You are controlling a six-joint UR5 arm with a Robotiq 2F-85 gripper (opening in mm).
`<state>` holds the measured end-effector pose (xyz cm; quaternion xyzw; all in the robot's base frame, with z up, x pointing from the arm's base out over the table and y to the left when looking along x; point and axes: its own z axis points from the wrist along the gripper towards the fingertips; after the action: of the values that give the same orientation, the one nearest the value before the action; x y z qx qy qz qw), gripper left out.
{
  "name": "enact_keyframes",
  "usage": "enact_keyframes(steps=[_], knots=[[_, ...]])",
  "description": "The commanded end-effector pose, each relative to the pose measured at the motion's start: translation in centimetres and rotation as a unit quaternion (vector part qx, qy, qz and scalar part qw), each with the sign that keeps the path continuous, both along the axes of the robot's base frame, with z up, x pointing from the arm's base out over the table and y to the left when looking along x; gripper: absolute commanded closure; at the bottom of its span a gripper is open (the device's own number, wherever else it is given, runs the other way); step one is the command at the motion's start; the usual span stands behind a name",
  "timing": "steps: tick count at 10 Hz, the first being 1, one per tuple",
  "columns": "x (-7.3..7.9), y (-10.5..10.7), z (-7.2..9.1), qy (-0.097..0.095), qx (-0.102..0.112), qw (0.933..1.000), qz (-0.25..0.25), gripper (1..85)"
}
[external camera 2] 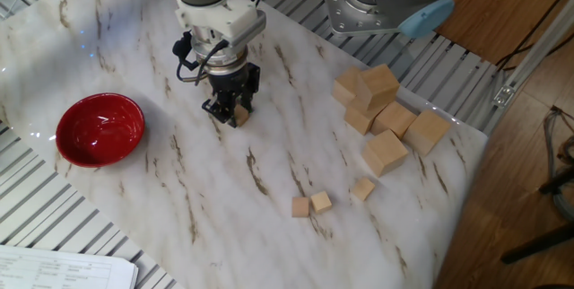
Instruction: Stack the blocks into a pyramid shape
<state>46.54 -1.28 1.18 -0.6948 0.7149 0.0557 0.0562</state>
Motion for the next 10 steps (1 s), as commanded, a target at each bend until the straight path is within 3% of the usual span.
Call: enact_keyframes(steps=[1, 6, 10], knots=[[-0.3, 0.1, 0.7, 0.000, 0.004, 0.9999, -0.012, 39.7], [0.5, -0.2, 1.3, -0.014, -0.009, 0.9998, -0.005, 39.0], [0.6, 0.2, 1.1, -0.015, -0.002, 0.9999, -0.009, 39.3]])
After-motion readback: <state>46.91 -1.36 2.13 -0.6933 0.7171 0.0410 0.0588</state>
